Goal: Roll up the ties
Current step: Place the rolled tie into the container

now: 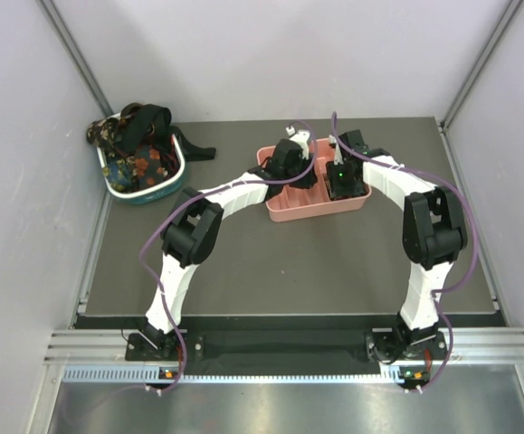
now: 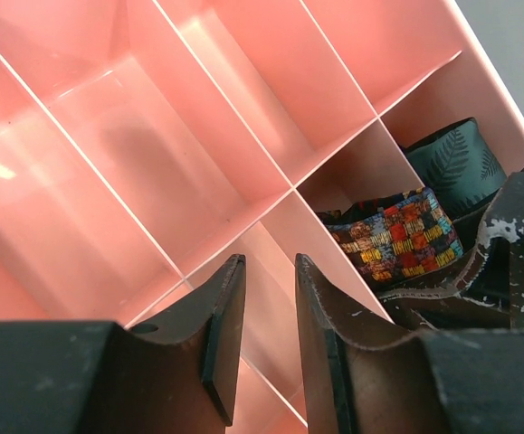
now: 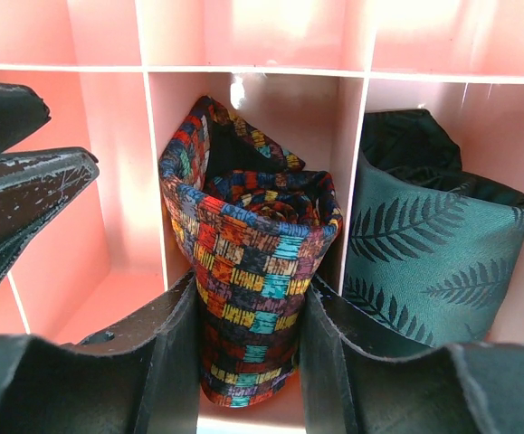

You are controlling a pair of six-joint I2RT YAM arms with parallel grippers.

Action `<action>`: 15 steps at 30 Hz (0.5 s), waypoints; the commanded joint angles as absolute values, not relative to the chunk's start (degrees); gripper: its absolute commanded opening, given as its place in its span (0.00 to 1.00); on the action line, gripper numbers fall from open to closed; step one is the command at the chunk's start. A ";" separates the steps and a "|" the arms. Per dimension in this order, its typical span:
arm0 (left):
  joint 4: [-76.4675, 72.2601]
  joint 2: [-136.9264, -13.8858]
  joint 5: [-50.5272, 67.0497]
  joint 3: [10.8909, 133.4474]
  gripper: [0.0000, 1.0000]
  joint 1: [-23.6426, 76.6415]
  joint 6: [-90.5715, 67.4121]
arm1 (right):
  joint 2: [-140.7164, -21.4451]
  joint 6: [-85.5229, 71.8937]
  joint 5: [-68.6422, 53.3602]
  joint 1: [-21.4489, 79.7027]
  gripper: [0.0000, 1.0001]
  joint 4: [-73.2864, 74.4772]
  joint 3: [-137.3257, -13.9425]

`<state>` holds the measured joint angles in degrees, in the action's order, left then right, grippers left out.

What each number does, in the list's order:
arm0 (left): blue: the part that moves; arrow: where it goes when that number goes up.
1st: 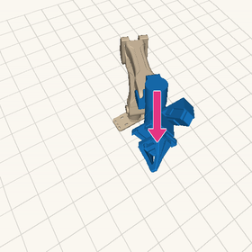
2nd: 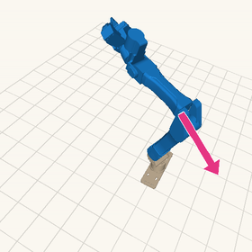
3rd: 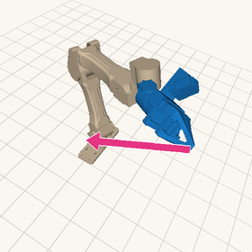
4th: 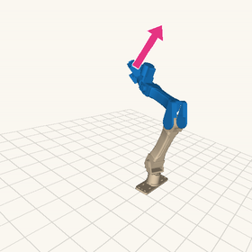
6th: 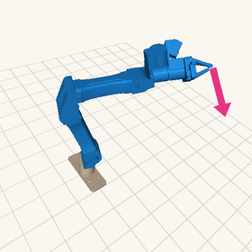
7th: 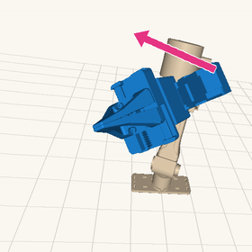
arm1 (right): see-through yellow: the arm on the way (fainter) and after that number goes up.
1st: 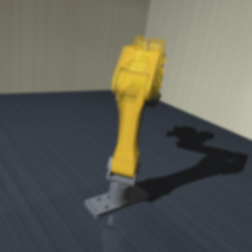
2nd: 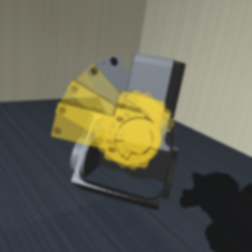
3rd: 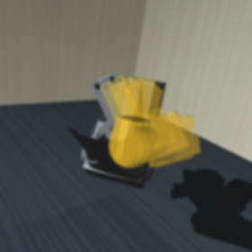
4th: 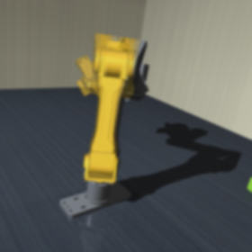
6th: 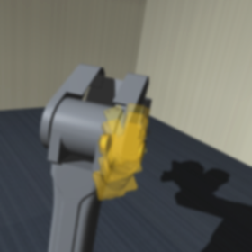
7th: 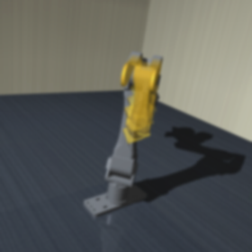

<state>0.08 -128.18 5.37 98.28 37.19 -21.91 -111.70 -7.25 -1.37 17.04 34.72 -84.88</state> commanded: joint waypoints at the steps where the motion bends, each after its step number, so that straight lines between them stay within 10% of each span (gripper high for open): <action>1: 6.41 -127.97 5.09 98.44 0.35 36.39 -19.60 | -112.42 -6.33 4.04 16.17 0.17 32.87 -84.82; 15: 8.53 -123.93 9.14 98.44 0.34 36.12 -18.81 | -109.51 -4.92 1.23 16.35 0.56 34.72 -85.70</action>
<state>3.16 -126.96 8.58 98.28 37.06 -20.43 -111.09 -6.79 -0.82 17.08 33.89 -84.88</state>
